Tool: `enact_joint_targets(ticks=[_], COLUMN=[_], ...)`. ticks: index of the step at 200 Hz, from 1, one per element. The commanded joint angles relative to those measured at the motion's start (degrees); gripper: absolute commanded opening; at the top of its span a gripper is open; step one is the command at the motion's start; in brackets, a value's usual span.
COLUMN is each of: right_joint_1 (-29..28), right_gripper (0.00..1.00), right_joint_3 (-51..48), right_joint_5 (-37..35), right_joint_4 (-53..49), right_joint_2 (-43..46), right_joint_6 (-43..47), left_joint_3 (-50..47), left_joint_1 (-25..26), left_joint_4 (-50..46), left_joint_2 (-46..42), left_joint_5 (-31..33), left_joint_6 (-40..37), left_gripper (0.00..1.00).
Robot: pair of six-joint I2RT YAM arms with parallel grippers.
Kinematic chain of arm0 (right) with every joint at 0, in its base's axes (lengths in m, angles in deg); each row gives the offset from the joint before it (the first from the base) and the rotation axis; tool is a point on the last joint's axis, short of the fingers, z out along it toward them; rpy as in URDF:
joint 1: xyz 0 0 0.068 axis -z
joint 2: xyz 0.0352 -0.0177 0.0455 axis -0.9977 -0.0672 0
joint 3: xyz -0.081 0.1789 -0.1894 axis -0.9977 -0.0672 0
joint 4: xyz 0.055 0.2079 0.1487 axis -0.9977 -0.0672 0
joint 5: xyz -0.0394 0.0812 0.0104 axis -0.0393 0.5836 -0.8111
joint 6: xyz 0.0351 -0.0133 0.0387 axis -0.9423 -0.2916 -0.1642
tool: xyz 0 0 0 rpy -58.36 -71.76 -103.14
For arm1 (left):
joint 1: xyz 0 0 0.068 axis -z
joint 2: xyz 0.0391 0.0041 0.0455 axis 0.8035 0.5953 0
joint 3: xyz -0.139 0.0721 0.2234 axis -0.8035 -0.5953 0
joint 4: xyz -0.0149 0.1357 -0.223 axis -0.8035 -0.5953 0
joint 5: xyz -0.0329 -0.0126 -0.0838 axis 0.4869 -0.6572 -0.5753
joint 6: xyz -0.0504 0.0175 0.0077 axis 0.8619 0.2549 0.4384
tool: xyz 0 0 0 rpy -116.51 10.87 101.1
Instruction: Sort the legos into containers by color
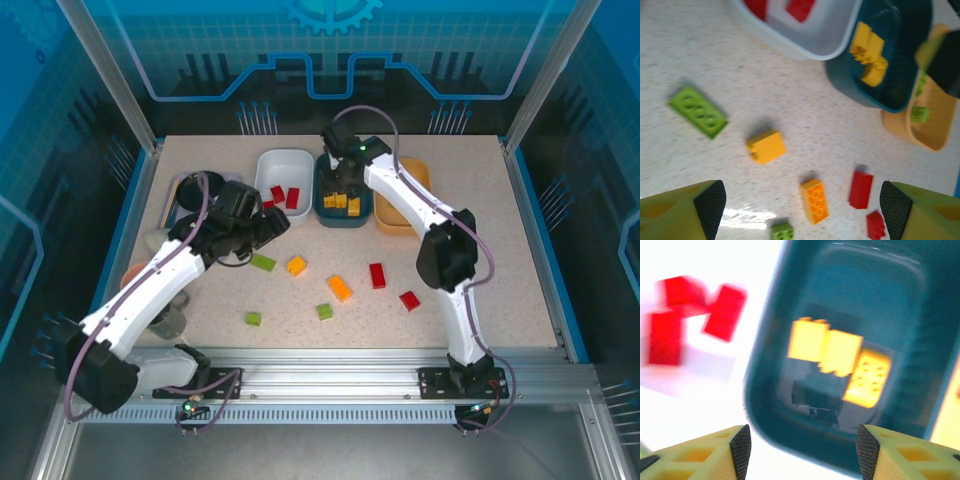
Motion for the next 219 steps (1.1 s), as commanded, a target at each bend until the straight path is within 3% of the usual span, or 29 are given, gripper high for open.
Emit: enact_joint_targets(ticks=[1,35,92,182,219], right_joint_1=[-6.94,-13.55,-18.6,-21.97,-22.89], right_gripper=[0.62,0.66,0.72,0.79,0.7], right_joint_3=[-6.59,-10.22,-1.24,9.9,14.62], right_joint_5=[8.99,14.72,9.26,3.47,-0.5], right_joint_4=[9.17,12.19,5.91,1.85,-2.51], right_joint_2=[3.39,1.95,-11.49,-22.6,-26.41], right_joint_6=[10.44,13.69,12.68,10.99,9.87], left_joint_3=[-4.16,-12.24,-22.22,-20.16,-19.34], left_joint_1=[-0.4,-0.57,-0.64,-1.0,-1.37], left_joint_4=[-11.35,-18.54,-22.14,-24.23,-24.68], left_joint_2=[-5.59,-14.78,-27.85,-29.08,-29.0], left_joint_5=[7.58,8.9,6.58,5.56,5.31], left_joint_6=[4.39,12.89,22.04,17.03,15.23], left_gripper=[0.84,0.84,0.84,0.84,0.84])
